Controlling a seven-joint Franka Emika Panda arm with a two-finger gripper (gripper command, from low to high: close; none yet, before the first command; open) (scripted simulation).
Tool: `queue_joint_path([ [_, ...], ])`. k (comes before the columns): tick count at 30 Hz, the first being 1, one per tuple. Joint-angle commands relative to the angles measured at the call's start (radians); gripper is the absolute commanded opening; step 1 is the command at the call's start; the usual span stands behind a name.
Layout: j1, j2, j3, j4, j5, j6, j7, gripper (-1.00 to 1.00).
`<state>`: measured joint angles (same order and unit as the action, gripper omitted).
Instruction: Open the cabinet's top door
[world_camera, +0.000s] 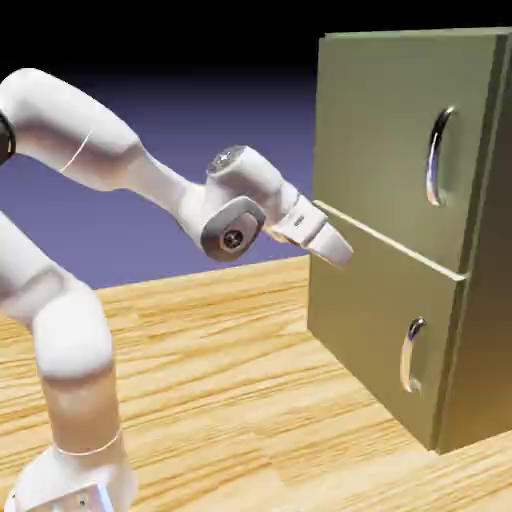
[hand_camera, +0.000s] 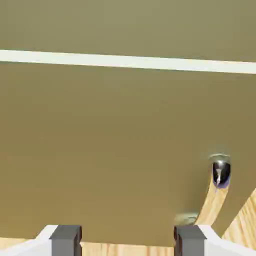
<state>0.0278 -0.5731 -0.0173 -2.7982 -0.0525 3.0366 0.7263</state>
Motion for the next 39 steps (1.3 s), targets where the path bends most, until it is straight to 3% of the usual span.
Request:
queue_joint_path([
  [1, 0.013, -0.003, -0.014, 0.010, -0.044, 0.000, -0.012, 0.00],
  [39, 0.510, -0.101, -0.558, 0.382, -1.696, -0.014, -0.475, 0.00],
])
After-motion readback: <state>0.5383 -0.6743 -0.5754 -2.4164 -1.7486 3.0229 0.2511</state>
